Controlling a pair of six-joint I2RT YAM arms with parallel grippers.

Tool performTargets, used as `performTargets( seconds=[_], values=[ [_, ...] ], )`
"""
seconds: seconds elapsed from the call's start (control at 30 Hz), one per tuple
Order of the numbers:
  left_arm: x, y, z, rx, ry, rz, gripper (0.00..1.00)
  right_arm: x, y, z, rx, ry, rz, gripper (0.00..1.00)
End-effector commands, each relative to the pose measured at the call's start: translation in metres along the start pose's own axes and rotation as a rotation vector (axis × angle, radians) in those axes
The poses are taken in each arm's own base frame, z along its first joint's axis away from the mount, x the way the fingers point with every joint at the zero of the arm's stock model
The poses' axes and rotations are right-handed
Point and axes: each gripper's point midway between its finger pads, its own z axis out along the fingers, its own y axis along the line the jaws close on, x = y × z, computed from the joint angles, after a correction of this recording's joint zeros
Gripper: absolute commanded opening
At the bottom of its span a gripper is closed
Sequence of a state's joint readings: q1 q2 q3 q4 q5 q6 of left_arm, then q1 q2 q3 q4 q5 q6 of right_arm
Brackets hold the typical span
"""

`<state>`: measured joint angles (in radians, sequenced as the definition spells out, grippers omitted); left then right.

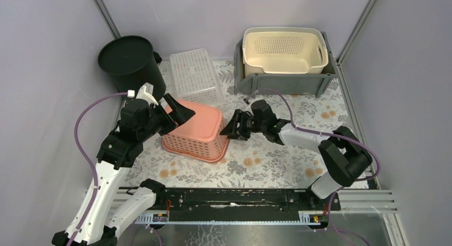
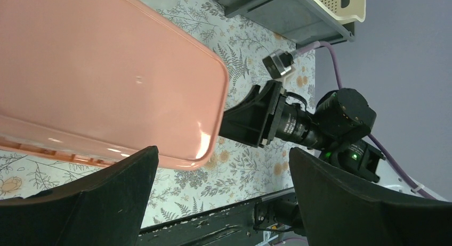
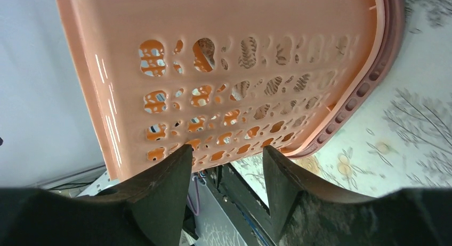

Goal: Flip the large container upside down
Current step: Move the container to the center of the board.

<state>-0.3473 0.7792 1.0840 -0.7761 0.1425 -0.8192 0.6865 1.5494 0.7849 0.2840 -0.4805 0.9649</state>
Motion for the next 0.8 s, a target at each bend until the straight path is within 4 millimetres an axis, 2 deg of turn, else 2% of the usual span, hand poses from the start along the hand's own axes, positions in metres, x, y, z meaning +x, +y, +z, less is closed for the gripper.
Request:
performTargets(
  seconds=[0.0,0.13,0.33,0.57,0.77],
  values=[
    [-0.002,-0.004,-0.004,0.027,-0.016,0.027,1.00,-0.011,0.044,0.022,-0.101,-0.008,-0.063,0.58],
    [-0.001,-0.003,-0.005,0.023,-0.018,0.029,1.00,0.000,0.055,0.050,-0.110,0.041,-0.068,0.58],
    [-0.001,-0.002,-0.007,0.017,-0.016,0.036,1.00,0.004,0.087,0.098,-0.169,0.082,-0.084,0.58],
    [-0.003,-0.006,-0.011,0.014,-0.001,0.060,1.00,-0.013,0.131,0.162,-0.278,0.097,-0.078,0.59],
    [-0.003,-0.006,-0.013,0.010,-0.002,0.052,1.00,-0.025,0.148,0.187,-0.304,0.108,-0.108,0.61]
  ],
)
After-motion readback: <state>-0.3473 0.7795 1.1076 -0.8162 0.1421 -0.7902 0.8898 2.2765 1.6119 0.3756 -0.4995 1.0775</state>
